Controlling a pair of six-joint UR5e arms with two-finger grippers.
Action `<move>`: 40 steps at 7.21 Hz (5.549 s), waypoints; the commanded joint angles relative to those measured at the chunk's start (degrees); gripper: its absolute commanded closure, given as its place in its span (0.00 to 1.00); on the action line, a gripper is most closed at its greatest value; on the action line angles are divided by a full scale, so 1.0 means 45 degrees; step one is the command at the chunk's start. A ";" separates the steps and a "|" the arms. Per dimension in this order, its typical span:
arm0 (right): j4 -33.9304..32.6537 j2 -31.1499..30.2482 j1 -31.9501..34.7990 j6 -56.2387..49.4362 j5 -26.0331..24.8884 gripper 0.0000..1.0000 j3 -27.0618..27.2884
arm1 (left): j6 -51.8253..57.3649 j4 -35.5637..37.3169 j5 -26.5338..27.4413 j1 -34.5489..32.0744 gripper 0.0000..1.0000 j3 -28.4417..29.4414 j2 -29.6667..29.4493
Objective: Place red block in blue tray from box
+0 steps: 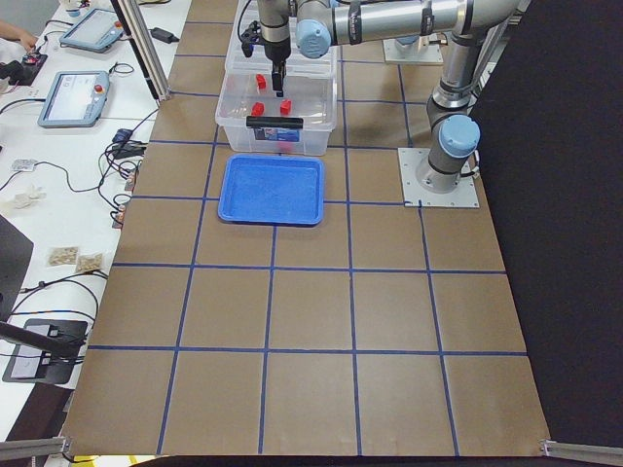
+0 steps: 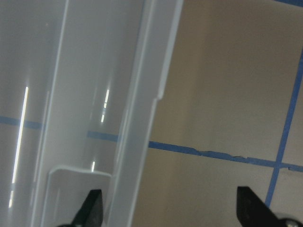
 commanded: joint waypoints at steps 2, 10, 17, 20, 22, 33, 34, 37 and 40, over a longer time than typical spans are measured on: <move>0.0014 -0.0001 -0.0386 -0.0301 0.0014 0.00 -0.0006 | -0.0058 0.2944 -0.0060 -0.0201 0.09 -0.1752 -0.0572; 0.0401 -0.0098 -0.0468 -0.0068 -0.0121 0.00 -0.0878 | 0.0000 0.3871 -0.0041 -0.0593 0.21 -0.2072 -0.2426; 0.6812 -0.2228 0.4185 0.6731 -0.0042 0.00 -0.3815 | 0.0429 0.4734 -0.0021 -0.0593 0.21 -0.2579 -0.3308; 0.6346 -0.1974 0.6425 1.0242 0.0073 0.00 -0.3776 | 0.0429 0.4793 -0.0040 -0.0593 0.41 -0.2560 -0.3464; 0.6304 -0.1934 0.6487 1.0031 0.0015 0.00 -0.3737 | 0.0391 0.4831 -0.0040 -0.0593 0.86 -0.2522 -0.3523; 0.5757 -0.1700 0.6467 0.9991 -0.0082 0.00 -0.3717 | -0.0803 -0.1789 -0.0158 0.1702 1.00 0.2284 -0.0732; 0.5737 -0.1700 0.6487 0.9991 -0.0063 0.00 -0.3717 | 0.0166 -0.1789 -0.0138 0.2795 1.00 0.2168 -0.0711; 0.5776 -0.1700 0.6487 1.0050 -0.0063 0.00 -0.3717 | 0.4327 -0.1265 -0.0099 0.5379 1.00 0.1058 -0.1294; 0.5796 -0.1700 0.6487 1.0089 -0.0083 0.00 -0.3717 | 0.4569 0.1888 -0.0099 0.5482 1.00 -0.0661 -0.2249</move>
